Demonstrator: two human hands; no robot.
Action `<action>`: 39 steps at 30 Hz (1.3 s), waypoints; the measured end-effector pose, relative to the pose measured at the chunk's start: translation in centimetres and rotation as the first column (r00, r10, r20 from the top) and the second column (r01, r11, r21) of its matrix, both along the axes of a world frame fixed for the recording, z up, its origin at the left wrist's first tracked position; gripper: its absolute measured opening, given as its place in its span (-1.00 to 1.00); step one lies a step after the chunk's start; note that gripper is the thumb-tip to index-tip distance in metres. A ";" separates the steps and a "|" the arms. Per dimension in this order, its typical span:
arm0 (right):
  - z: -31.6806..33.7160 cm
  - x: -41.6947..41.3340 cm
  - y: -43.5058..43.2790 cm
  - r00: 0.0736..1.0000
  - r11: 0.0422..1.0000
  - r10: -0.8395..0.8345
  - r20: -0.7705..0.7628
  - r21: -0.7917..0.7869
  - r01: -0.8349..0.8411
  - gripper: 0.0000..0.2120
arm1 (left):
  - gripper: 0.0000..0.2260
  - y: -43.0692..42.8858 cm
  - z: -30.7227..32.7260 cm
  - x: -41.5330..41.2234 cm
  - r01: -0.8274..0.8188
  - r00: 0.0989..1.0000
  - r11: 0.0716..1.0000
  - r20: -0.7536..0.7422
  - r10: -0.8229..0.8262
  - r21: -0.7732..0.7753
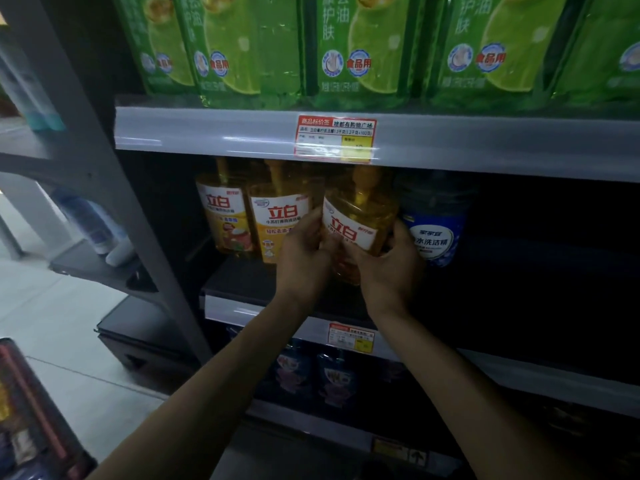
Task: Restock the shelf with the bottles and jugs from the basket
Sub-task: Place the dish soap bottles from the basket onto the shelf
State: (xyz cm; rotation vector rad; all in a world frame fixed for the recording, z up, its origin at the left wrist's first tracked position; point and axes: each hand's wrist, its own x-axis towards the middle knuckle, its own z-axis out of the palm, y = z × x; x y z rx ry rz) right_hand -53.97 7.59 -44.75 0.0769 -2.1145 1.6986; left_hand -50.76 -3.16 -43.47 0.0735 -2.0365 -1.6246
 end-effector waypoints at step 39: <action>4.1 10.8 -4.2 0.851 0.735 0.526 -0.009 0.509 -0.448 -0.26 | -0.41 -10.1 3.9 18.5 0.010 0.906 0.749 0.323 0.274 -0.663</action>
